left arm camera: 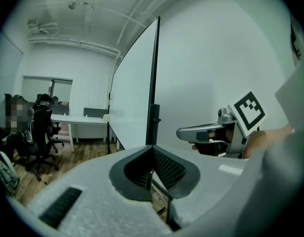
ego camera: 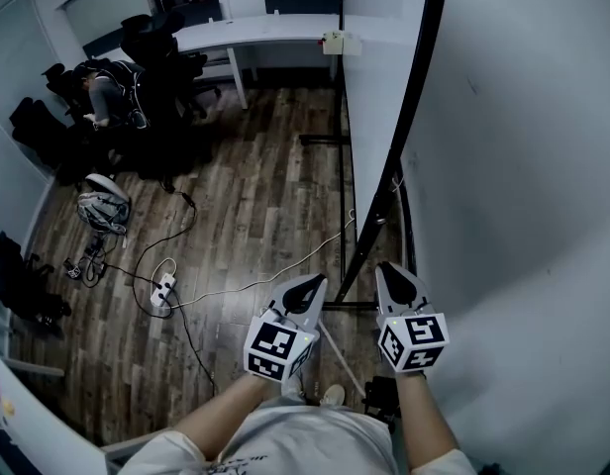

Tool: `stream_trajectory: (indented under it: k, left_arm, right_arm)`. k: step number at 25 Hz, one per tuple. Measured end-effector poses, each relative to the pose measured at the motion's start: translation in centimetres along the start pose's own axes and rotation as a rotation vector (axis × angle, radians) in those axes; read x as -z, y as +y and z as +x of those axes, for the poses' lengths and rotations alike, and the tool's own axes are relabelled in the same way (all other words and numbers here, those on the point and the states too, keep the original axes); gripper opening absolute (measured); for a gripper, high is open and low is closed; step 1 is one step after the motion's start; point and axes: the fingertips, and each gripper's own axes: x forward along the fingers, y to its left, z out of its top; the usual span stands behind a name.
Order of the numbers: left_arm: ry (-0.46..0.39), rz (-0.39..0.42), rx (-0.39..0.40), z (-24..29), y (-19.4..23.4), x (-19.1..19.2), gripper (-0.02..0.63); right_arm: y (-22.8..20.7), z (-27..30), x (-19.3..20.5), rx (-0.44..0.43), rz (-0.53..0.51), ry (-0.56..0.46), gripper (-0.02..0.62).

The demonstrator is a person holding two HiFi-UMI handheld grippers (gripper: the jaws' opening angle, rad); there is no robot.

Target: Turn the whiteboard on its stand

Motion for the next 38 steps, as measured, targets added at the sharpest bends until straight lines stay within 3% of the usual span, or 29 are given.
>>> stream_trajectory:
  k: [4,10,17,38]
  left_arm:
    - [0.004,0.008,0.002,1.2,0.8,-0.4,0.011]
    - [0.006,0.018,0.01,2.7,1.6,-0.7,0.011]
    - [0.0,0.01,0.009,4.0,2.4,-1.3,0.011]
    - [0.045,-0.012,-0.016,2.5,2.8,0.5,0.011]
  right_arm:
    - [-1.2,2.0,-0.3,0.028,0.005,-0.006,0.013]
    - [-2.2,5.0,-0.1,0.05,0.003,0.015,0.137]
    - [-3.7,8.4,0.3,0.072,0.001,0.034,0.199]
    - [-4.8,12.7,0.7,0.147,-0.032,0.073,0.19]
